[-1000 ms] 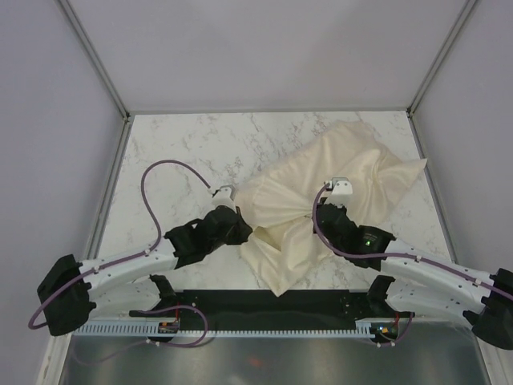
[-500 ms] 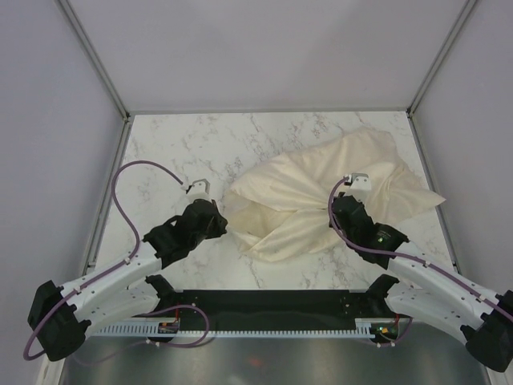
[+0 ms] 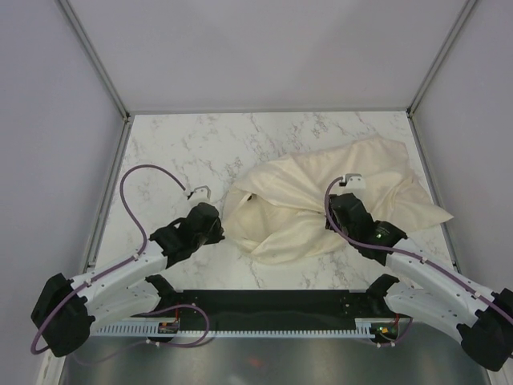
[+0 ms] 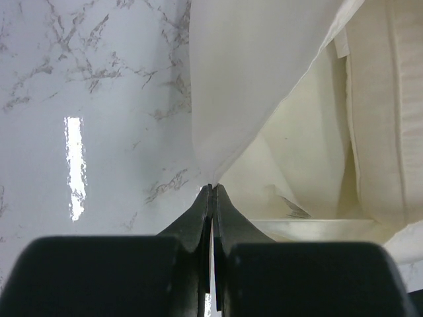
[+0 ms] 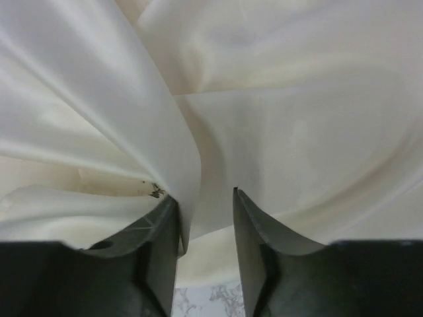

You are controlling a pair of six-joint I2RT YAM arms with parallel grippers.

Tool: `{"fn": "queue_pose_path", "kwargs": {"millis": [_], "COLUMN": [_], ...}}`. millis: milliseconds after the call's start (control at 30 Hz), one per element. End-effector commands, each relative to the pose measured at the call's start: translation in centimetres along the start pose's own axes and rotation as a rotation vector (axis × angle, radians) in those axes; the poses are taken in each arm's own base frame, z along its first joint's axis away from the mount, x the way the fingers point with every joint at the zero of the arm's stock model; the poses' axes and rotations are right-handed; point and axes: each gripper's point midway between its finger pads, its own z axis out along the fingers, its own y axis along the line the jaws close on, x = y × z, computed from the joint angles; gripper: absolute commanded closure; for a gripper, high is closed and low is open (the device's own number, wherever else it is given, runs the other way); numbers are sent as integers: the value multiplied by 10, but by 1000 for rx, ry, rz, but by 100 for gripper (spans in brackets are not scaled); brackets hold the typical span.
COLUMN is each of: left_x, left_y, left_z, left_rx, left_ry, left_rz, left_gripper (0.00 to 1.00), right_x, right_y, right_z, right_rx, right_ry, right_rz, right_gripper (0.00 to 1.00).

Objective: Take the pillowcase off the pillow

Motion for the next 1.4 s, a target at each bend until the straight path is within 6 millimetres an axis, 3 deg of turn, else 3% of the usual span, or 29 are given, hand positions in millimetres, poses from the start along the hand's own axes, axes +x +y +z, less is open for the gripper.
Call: {"fn": "queue_pose_path", "kwargs": {"millis": [0, 67, 233, 333, 500, 667, 767, 800, 900, 933, 1033, 1200, 1367], "left_x": [-19, -25, -32, -31, -27, -27, -25, -24, -22, -22, -21, -24, -37], "left_y": [-18, -26, -38, -42, -44, -46, -48, -48, -48, -48, -46, -45, -54], "left_z": [4, 5, 9, 12, 14, 12, 12, 12, 12, 12, 12, 13, 19], "left_rx": [36, 53, 75, 84, 98, 111, 123, 127, 130, 131, 127, 118, 118], "left_ry": [-34, -32, -37, -29, -16, -15, -6, -2, 3, 1, -2, -15, -32], "left_rz": [27, 38, 52, 53, 41, 40, 38, 35, 32, 33, 37, 43, 65], "left_gripper": [98, 98, 98, 98, 98, 98, 98, 98, 98, 98, 98, 98, 98], "right_x": [-42, -59, -68, -47, 4, 39, 47, 48, 48, 48, 46, 47, 56], "right_y": [26, 41, 69, 99, 133, 135, 132, 134, 139, 140, 141, 132, 127], "right_z": [-22, -37, -60, -69, -58, -32, -18, -15, -8, -7, -8, -19, -46], "right_rx": [-137, -220, -320, -385, -446, -373, -324, -322, -312, -308, -311, -323, -384], "right_ry": [-66, -88, -112, -78, 17, 71, 69, 66, 59, 59, 57, 73, 100], "right_rz": [-21, -14, -26, -59, -76, -85, -109, -115, -130, -133, -139, -133, -103], "right_gripper": [47, 40, 38, 38, 38, 38, 38, 40, 60, 75, 96, 100, 100]}}
